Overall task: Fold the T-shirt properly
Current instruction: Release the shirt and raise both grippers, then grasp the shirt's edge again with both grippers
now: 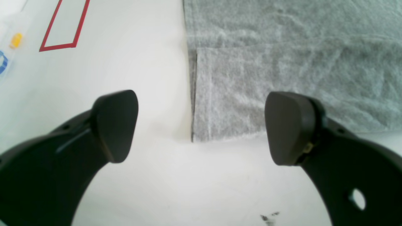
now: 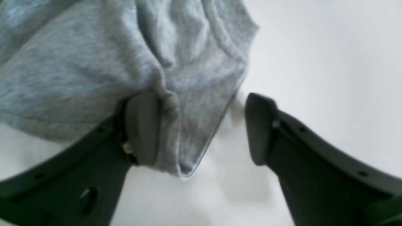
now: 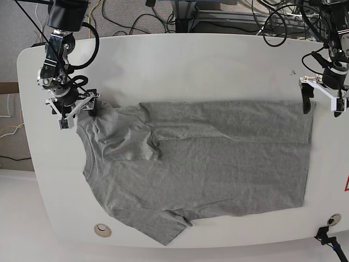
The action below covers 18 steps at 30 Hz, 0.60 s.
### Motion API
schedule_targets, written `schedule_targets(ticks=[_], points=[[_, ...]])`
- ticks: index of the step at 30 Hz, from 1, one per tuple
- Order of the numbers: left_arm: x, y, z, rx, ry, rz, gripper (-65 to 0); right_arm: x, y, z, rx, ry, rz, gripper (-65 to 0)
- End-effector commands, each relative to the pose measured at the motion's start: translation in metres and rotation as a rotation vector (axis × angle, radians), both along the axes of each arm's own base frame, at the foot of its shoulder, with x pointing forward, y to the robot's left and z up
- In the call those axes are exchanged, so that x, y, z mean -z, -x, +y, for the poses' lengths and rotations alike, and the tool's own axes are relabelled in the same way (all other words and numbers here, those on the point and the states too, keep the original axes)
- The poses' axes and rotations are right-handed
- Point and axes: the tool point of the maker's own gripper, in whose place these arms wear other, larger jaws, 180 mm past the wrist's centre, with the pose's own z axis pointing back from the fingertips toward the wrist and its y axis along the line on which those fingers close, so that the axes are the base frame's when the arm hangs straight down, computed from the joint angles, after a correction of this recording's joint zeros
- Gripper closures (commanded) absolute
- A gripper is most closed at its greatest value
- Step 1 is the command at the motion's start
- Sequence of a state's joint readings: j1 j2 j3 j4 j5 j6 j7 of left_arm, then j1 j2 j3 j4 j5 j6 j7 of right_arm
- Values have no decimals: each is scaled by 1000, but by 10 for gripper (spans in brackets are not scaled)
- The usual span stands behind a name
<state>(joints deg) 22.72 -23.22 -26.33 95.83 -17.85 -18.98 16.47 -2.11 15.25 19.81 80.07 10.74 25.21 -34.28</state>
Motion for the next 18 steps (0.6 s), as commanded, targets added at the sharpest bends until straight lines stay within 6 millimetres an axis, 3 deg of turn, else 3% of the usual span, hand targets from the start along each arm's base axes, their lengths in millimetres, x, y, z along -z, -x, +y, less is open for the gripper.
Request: schedule_targets(ticks=[1, 5, 6, 12, 18], points=[[-20, -6, 10, -6, -25, -61, -604, -3, -2, -1, -4, 13, -1, -292], [-20, -6, 13, -16, -26, -61, -604, 2, 0, 2, 0, 1, 8, -29], [-15, -4, 16, -24, -22, -49, -604, 5, 1, 1, 3, -3, 18, 0], [15, -6, 40, -109, 24, 29, -604, 7, 3, 1, 4, -4, 25, 0], [27, -18, 51, -155, 62, 50, -604, 7, 3, 1, 4, -4, 25, 0]])
